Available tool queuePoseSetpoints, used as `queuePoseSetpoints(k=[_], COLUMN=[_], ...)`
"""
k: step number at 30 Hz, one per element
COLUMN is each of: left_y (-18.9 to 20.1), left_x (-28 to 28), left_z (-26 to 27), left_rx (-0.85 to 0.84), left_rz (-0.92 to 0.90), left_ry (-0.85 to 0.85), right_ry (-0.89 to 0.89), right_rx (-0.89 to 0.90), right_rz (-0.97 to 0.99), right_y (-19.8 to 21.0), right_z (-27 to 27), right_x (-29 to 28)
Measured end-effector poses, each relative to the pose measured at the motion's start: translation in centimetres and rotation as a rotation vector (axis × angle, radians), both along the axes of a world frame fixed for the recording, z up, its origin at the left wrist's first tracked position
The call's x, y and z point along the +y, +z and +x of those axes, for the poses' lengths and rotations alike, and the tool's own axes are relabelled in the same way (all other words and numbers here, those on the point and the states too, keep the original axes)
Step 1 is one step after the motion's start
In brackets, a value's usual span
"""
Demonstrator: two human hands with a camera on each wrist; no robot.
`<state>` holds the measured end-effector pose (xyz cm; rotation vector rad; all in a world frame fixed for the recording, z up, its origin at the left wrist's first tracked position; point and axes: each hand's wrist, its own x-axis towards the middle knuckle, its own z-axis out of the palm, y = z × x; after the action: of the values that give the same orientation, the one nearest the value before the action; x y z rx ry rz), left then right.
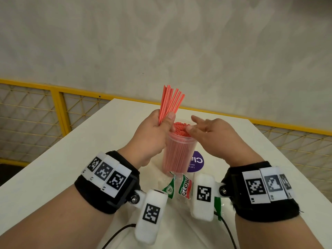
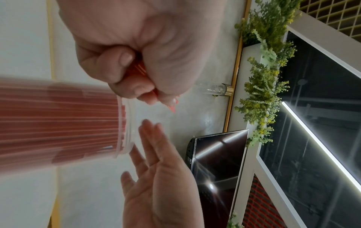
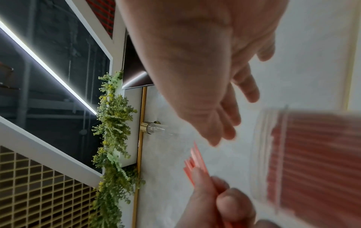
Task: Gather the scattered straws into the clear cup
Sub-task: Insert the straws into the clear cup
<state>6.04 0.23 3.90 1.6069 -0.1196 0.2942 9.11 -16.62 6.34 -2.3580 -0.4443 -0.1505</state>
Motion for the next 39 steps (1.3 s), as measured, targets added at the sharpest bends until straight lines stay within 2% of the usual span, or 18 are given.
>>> queuePoseSetpoints(k=[3,5,12,20,25,28,31,35,39], left_y=[0.3,0.4,0.4,0.8,0.8,0.6,0.4,-0.1,-0.7], left_x=[-0.1,-0.1,-0.4,-0.2,-0.3,-0.2,0.1,-0.2,-0.3], left_z=[-0.3,-0.4,-0.7,-1.1,-1.0,-0.5,0.0,-0.2,-0.3], left_rx=[0.046,0.058,0.080,0.065,0.065,0.027,-0.043,-0.127,-0.181], left_rz=[-0.097,-0.111,-0.072,-0.038,-0.063,0.045,0.169,0.392,0.624], left_ry=[-0.110,-0.159,-0.260,-0.304,-0.191,-0.001,0.104,0.011,-0.084], right_ry=[-0.043,-0.020,0.062,0.111,0.146,0.100,-0.050,-0.277,-0.326], right_rx=[-0.135,-0.141,-0.090,-0.043,-0.068,-0.156,-0.326,-0.535,-0.591], right_rz=[0.326,0.523,0.718,0.801,0.785,0.840,0.916,0.761,0.697], right_y=[0.5,0.9,1.2,1.1,1.2,1.5,1.8,1.2,0.6], right_z=[-0.6,-1.0,-1.5,-1.8,-1.9,-1.7,-1.0,-0.2,0.3], right_x=[0.6,1.0,1.8,2.0,1.9,1.4,0.1,-0.8,-0.7])
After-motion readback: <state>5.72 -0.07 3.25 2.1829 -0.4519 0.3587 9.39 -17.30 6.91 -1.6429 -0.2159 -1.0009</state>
